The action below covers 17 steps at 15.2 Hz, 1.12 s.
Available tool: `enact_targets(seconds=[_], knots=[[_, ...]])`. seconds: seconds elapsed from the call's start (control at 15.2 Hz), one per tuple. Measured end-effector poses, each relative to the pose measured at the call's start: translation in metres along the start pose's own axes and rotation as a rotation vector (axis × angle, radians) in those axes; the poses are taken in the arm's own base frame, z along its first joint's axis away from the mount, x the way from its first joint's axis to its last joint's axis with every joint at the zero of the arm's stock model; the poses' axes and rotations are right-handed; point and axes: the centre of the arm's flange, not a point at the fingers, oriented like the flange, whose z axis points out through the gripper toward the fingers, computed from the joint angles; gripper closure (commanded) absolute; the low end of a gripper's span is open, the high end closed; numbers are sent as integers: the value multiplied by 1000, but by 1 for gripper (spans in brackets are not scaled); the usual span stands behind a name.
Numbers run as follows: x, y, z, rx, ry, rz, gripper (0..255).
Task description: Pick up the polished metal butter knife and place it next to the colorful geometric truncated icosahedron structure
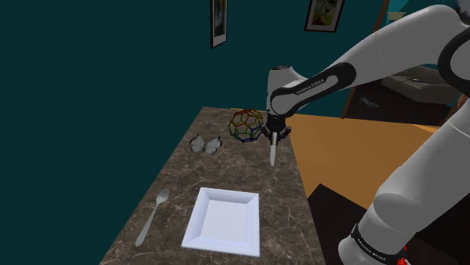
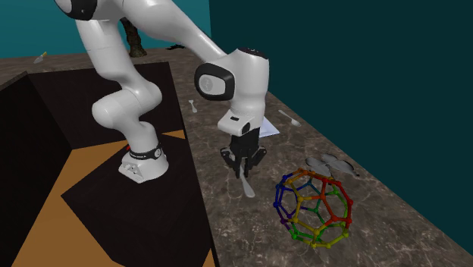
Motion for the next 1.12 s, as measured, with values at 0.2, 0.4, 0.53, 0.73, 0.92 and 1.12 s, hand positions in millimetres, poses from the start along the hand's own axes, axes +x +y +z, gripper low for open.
enact_targets(seconds=[0.2, 0.4, 0.53, 0.73, 0.92, 1.12], knots=[[-3, -2, 16, 0, 0, 0, 255], [-6, -3, 31, 0, 0, 0, 255], [-7, -3, 42, 0, 0, 0, 255], [-9, -5, 57, 0, 0, 0, 255], [-9, -5, 59, 0, 0, 0, 255], [-9, -5, 59, 0, 0, 0, 0]])
